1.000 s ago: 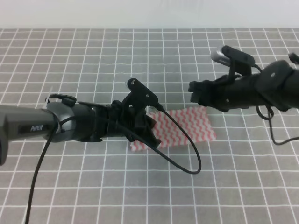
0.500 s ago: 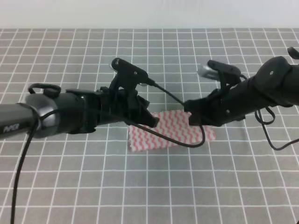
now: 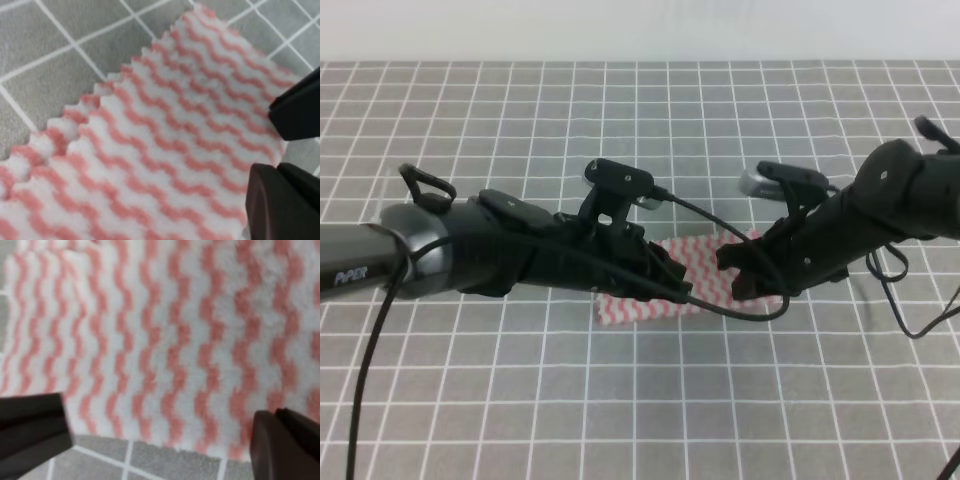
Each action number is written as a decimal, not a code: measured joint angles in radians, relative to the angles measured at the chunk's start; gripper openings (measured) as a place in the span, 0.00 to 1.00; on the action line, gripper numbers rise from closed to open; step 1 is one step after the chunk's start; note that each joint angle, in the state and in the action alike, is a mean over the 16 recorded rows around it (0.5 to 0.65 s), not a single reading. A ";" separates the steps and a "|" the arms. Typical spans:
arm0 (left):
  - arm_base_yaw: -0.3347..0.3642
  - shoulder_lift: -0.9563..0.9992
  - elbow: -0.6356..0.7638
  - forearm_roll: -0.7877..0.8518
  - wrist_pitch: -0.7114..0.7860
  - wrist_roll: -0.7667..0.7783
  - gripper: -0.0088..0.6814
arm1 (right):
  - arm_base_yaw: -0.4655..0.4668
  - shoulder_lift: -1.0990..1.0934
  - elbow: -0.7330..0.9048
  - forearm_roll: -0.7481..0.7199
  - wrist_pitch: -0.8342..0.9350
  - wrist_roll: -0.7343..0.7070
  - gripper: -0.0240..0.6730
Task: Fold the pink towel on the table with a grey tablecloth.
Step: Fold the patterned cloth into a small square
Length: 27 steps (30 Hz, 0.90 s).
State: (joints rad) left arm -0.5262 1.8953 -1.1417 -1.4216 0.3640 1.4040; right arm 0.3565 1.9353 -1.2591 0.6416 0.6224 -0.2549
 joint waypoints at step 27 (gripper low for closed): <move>0.000 0.058 -0.020 0.188 0.084 -0.213 0.01 | 0.001 -0.011 -0.001 0.066 0.030 -0.031 0.01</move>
State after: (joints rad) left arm -0.5262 1.9529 -1.1613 -1.2340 0.4484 1.1910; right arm 0.3575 1.9242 -1.2605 0.7075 0.6526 -0.2861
